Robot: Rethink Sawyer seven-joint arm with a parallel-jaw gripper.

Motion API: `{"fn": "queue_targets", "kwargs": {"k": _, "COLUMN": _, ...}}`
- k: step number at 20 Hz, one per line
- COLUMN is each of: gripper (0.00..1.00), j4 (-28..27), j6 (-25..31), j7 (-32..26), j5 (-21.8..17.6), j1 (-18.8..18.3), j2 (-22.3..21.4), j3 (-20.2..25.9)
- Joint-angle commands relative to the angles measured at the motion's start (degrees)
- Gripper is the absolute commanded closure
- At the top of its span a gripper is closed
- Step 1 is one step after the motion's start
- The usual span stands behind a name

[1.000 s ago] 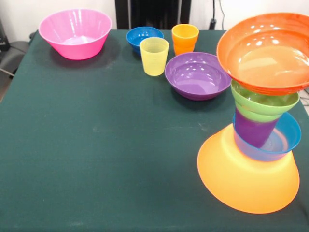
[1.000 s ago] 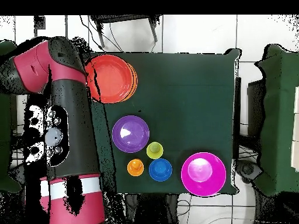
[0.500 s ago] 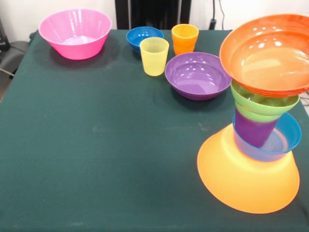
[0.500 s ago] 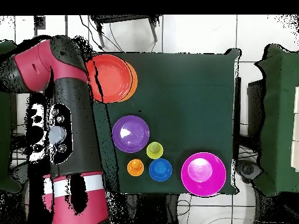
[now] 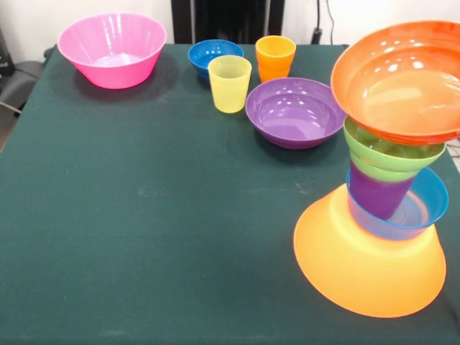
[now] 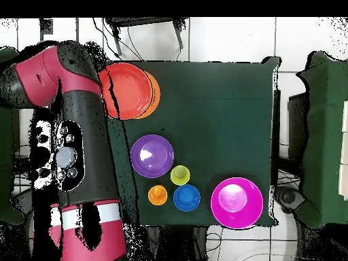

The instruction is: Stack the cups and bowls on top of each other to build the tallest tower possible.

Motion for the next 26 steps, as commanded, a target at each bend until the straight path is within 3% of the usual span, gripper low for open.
{"fn": "queue_targets", "kwargs": {"k": 1, "gripper": 1.0, "j4": 4.6, "j6": 0.07, "j7": -20.31, "j5": -6.71, "j1": -1.23, "j2": 2.27, "j3": 4.77}}
{"fn": "queue_targets", "kwargs": {"k": 18, "gripper": 1.0, "j4": 6.67, "j6": -1.92, "j7": -17.91, "j5": -9.86, "j1": -0.97, "j2": 1.33, "j3": 4.58}}
{"fn": "queue_targets", "kwargs": {"k": 26, "gripper": 1.0, "j4": 6.08, "j6": -4.69, "j7": -15.3, "j5": -9.94, "j1": -1.03, "j2": 3.41, "j3": 5.79}}
